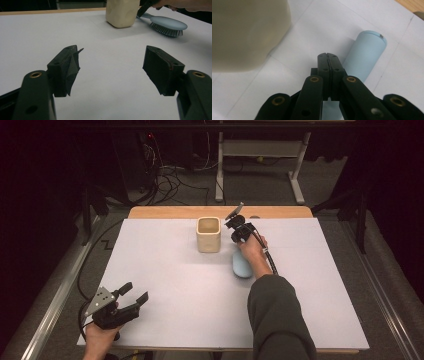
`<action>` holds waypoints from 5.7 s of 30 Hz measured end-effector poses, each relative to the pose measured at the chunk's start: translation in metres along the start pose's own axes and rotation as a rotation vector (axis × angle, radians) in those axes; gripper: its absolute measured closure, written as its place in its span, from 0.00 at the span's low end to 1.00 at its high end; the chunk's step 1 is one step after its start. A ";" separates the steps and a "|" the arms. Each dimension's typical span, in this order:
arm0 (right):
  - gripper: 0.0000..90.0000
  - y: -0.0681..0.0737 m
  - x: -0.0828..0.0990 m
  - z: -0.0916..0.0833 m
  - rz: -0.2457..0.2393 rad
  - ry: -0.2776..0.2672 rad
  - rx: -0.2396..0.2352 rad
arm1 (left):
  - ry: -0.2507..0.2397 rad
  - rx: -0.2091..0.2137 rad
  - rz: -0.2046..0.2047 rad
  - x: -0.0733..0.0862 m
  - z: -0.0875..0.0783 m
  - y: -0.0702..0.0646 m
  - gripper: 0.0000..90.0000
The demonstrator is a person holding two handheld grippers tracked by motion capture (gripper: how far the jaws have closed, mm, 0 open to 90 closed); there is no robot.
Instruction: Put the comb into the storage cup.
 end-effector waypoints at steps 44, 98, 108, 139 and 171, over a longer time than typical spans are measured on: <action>1.00 -0.032 0.029 -0.012 0.010 0.097 0.049 | -0.003 -0.004 0.007 0.000 -0.002 -0.002 0.33; 1.00 -0.033 0.117 -0.041 0.099 0.080 -0.076 | 0.011 0.004 0.019 0.002 0.002 -0.008 0.33; 1.00 -0.024 0.125 -0.045 0.094 0.061 -0.091 | 0.012 0.006 0.017 0.002 0.003 -0.008 0.33; 0.77 -0.003 0.136 -0.085 0.162 -0.058 -0.096 | 0.020 0.009 0.003 0.003 0.007 -0.009 0.33; 0.79 0.013 0.135 -0.054 0.142 0.072 -0.053 | 0.020 0.015 0.009 0.002 0.009 -0.011 0.33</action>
Point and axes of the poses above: each handheld gripper's, and its own axes: z roughly forward along the jaws, x roughly out of its underside, y roughly to its left, the point moved 9 cm from there along z, roughly forward along the jaws, and after that the axes turned 3 degrees about x, right-handed, at the moved point
